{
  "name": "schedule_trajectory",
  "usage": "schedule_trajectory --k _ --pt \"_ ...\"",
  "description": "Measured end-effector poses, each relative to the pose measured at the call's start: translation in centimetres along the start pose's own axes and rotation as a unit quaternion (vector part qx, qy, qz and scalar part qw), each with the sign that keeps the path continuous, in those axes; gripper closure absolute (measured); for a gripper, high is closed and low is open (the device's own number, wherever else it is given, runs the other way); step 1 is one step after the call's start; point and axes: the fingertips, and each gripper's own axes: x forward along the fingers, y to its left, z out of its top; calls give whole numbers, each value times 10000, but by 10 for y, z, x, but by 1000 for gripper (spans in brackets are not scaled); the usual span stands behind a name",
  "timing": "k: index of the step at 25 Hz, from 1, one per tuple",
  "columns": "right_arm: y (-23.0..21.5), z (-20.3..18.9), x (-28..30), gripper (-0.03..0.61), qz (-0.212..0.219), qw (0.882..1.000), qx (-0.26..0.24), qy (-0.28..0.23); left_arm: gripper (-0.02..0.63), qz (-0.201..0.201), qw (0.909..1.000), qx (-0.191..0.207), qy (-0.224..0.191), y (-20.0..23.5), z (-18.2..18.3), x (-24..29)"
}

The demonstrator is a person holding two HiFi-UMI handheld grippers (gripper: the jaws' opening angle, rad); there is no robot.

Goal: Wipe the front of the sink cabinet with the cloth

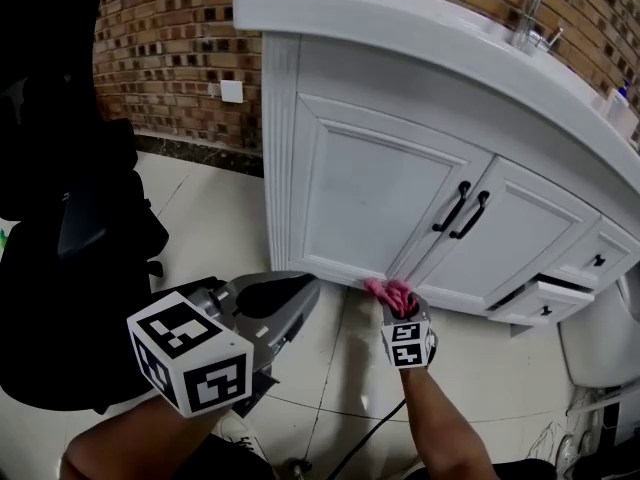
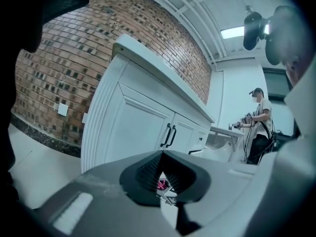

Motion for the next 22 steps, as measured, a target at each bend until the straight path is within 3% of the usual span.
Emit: schedule_trajectory --k 3,6,10,15,19,22 --pt "3 35 -27 434 -63 9986 -232 -473 609 -118 9998 11 -137 -9 7 -3" --pt "7 95 -63 434 -237 9894 -796 -1190 609 -144 9996 9 -232 -11 13 -5" --pt "-7 198 -120 434 -764 9556 -1859 -2156 609 -128 9994 17 -317 -12 17 -6" --pt "-34 295 -165 433 -1527 9072 -2733 -2812 609 -137 9994 103 -292 -13 14 -2" --pt "-58 351 -178 431 -2023 8843 -2965 -2986 609 -130 9995 118 -267 -13 13 -6" --pt "-66 378 -180 431 -2187 8766 -2976 -3086 609 -84 9994 102 -308 -8 15 -9"
